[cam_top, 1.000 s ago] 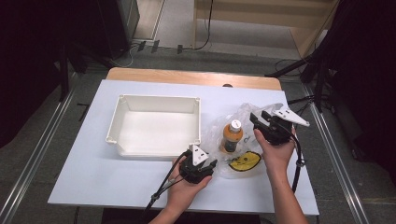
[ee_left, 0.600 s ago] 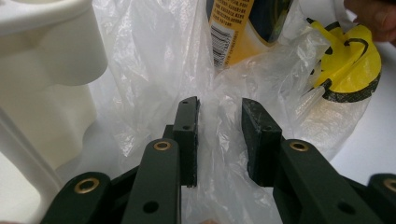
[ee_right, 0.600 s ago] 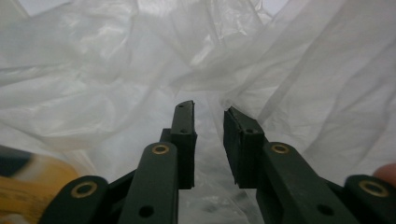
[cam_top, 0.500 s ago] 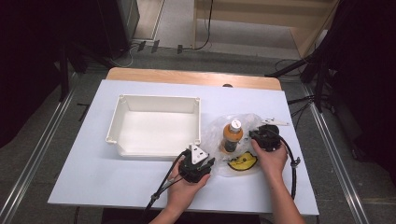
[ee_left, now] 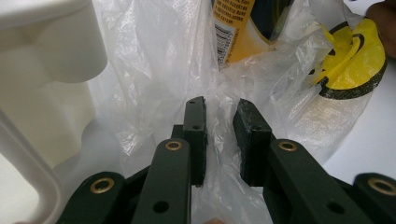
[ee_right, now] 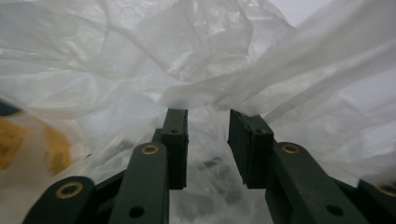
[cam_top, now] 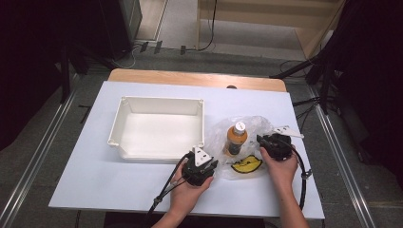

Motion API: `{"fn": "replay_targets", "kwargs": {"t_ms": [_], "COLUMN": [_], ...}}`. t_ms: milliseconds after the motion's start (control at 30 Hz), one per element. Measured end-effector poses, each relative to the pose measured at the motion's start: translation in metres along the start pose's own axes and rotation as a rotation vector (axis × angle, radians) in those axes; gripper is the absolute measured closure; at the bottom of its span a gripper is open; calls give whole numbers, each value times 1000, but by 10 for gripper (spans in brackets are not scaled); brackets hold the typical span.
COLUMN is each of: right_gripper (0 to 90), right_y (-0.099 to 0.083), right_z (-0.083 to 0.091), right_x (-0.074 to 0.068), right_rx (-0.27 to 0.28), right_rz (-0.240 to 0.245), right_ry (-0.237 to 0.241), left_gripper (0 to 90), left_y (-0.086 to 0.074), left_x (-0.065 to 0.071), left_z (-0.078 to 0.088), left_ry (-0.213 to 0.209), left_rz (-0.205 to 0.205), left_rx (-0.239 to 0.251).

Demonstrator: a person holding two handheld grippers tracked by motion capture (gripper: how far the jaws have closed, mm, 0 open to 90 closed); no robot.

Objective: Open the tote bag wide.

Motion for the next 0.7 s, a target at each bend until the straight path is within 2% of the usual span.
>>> {"fn": "replay_targets", "kwargs": {"t_ms": [133,267,333,400,467,567,633,700], "right_gripper": [580,501,464,438,387,318,295,276], "right_y": [8,17,19,21,24,27,27,26], "right_z": [21,38,44,48,52,55,57,57], "right_x": [-10,-26,-36,-43,-51,-63,-72,-78], "right_rx": [88,162,182,198,211,227,244,250], "right_rz": [-5,35,58,77,67,78,103,128], "right_ry": [27,57,88,95,125,130,135,161], "left_gripper": [769,769,769,769,769,770,770,770], "left_y": [0,0,0,0,0,0,0,0], "left_x": [0,0,0,0,0,0,0,0], "left_z": [0,0,0,0,0,0,0,0], "left_ry": [0,3,2,1,2,1,0,0], "left_rz": [3,3,4,7,4,8,7,7], "left_rx": [4,6,5,6,5,6,3,1]}}
Point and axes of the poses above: each handheld gripper's, and its own axes: z roughly backward along the jaws, y roughly out of its top, x roughly to its right, the point moved 2 cm from there along -z, roughly forward along the jaws, and after that the axes turned 14 degrees about y, right-handed, at the moved point
